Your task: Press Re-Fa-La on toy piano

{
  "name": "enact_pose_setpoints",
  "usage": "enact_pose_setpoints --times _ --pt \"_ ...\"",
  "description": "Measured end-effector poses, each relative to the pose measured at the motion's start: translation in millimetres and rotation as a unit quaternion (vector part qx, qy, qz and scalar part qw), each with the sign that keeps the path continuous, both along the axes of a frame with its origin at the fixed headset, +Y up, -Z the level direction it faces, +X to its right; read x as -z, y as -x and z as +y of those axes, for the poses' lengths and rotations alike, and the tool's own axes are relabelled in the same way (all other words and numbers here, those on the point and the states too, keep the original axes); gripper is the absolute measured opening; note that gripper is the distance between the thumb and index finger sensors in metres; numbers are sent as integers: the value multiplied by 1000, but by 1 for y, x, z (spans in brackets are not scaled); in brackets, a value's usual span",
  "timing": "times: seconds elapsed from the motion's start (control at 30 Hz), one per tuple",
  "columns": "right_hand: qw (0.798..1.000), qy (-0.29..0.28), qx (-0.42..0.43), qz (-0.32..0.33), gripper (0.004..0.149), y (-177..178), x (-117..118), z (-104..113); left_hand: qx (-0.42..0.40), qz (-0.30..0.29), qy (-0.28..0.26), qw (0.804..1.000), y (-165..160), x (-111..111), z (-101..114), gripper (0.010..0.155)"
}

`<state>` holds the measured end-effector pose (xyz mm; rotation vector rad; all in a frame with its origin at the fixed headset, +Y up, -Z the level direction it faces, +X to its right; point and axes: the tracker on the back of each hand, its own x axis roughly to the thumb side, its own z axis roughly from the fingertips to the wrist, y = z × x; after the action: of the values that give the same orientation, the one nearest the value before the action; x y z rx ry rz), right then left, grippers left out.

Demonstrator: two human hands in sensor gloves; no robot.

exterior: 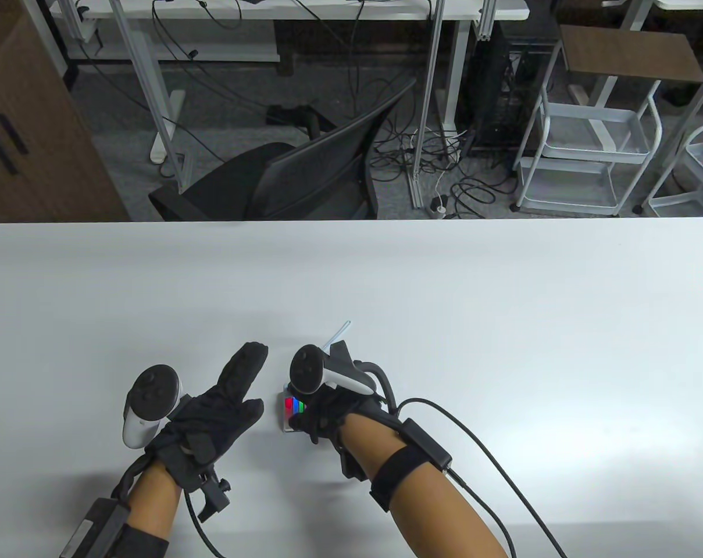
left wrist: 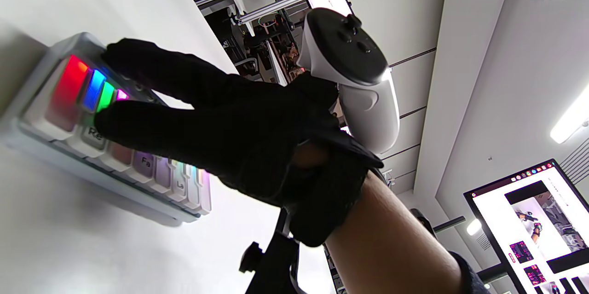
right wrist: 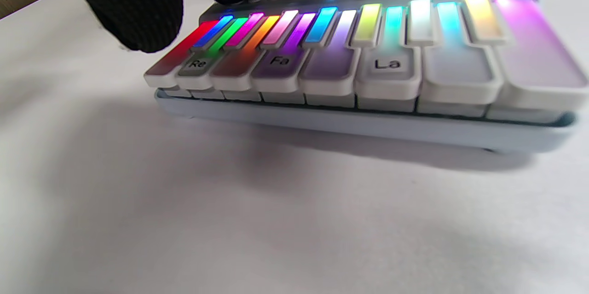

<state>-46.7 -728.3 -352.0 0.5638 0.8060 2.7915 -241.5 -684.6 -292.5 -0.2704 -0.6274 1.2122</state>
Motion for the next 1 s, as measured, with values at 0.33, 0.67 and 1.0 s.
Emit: enact_pose_setpoints --times 0.33,0.67,1.0 --pt "1000 1 -7 0 70 2 -1 1 1 1 0 1000 0 0 0 90" --pt "1000 -11 -11 6 71 4 -4 0 1 0 -1 1000 0 0 0 90" --pt "1000 -10 -16 8 72 4 -6 0 1 0 0 1000 -1 0 0 90"
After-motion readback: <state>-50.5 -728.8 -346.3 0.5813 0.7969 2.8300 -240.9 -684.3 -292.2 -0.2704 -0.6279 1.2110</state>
